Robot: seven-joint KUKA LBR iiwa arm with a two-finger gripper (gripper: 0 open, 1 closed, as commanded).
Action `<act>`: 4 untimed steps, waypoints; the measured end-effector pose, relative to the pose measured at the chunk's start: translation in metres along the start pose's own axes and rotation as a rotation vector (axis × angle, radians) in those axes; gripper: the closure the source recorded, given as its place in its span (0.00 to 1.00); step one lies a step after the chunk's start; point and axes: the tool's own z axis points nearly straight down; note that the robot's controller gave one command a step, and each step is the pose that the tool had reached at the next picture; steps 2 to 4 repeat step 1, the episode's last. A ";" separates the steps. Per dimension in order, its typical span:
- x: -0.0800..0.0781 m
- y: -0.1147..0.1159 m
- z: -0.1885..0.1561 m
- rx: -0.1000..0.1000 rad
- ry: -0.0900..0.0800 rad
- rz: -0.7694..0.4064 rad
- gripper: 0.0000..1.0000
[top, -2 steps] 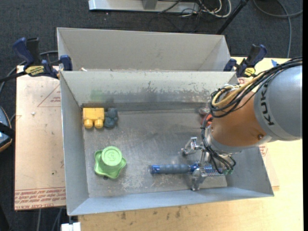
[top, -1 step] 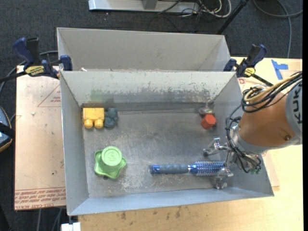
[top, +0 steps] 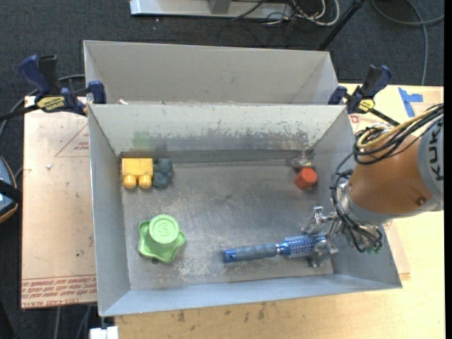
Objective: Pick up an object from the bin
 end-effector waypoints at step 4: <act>-0.018 0.003 -0.184 -0.001 0.009 -0.030 1.00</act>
Offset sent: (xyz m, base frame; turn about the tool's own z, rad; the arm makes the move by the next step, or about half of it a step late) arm 0.0119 0.0060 0.1799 -0.0309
